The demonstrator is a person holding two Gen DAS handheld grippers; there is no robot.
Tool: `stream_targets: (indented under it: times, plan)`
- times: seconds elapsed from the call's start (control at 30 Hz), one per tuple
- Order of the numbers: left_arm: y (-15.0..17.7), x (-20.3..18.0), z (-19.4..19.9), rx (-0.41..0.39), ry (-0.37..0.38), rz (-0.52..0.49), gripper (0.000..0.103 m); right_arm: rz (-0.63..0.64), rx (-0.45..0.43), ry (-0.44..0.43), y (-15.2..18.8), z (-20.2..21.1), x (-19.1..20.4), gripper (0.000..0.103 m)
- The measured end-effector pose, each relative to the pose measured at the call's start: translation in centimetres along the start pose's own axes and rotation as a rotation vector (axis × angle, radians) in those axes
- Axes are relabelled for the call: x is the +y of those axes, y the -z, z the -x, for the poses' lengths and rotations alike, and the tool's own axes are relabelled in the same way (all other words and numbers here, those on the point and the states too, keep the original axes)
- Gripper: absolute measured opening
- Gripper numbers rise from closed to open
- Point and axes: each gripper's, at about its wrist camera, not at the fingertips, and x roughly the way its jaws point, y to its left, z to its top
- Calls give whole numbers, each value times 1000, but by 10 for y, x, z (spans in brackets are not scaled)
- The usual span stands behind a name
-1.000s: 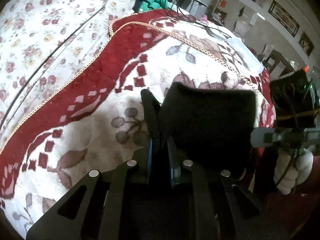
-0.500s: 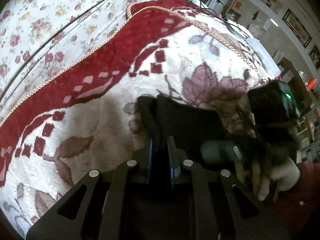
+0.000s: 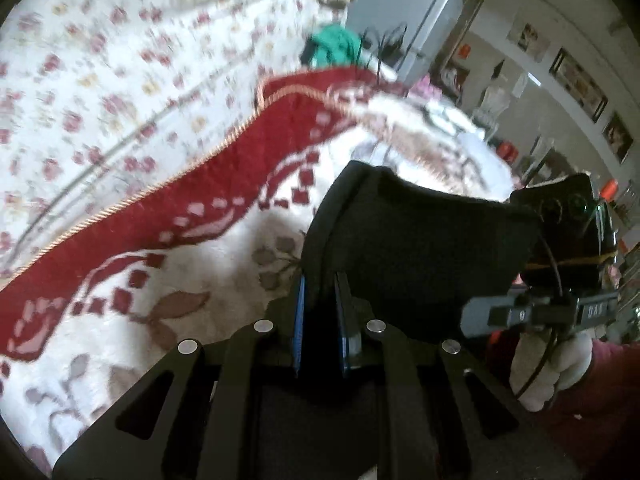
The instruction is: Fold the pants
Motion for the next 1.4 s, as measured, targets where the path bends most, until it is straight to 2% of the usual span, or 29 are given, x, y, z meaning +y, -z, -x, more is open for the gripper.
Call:
stream_targets:
  times: [0.1,0.17,0.2,0.27,0.3,0.37,0.4,0.43,0.5,0.53,0.6,0.7,0.73,0.83,0.87,0.97,1.03,1.1,1.17,1.23,1.4]
  plan:
    - [20,13,42,-51,-18,55,13,73,47,-29,8,-21,36,14]
    - [43,32,69,-69,-49,129,15,128,96,-30,18,-42,56,14]
    - [55,43,82,-78,-85,170,15,158,127,-24,23,-57,65,14]
    - [84,71,110,-99,-240,256,16,245,202,23,41,-90,82,14]
    - [98,86,123,-107,-292,314,16,277,233,45,50,-106,87,15]
    - [128,119,147,-127,-327,461,16,313,315,75,73,-146,91,25]
    - [140,129,156,-137,-343,514,16,315,379,73,88,-169,90,45]
    - [151,135,162,-143,-371,548,16,301,449,61,100,-190,88,57]
    - [165,137,174,-147,-422,568,16,254,577,33,118,-222,86,57]
    - [170,134,179,-151,-426,565,16,253,591,18,120,-226,90,57]
    - [176,123,185,-161,-419,555,16,283,555,-35,115,-213,101,57]
    - [175,106,185,-177,-401,522,16,286,451,-43,86,-177,101,57]
    - [174,98,182,-175,-397,511,20,275,415,-27,77,-163,97,58]
    - [173,81,169,-166,-357,497,40,235,330,102,50,-138,72,64]
    - [173,74,160,-162,-337,493,41,221,315,165,44,-134,59,64]
    - [173,61,138,-139,-310,483,41,201,334,235,41,-138,34,64]
    - [174,58,124,-112,-346,487,41,215,359,289,46,-147,22,64]
    - [180,65,104,-40,-423,531,41,273,392,347,48,-152,20,64]
    - [189,72,95,-30,-431,581,41,319,409,369,47,-154,29,64]
    - [193,70,98,-64,-424,584,41,347,403,346,46,-150,41,64]
    - [200,67,113,-74,-440,606,41,341,402,191,42,-159,74,64]
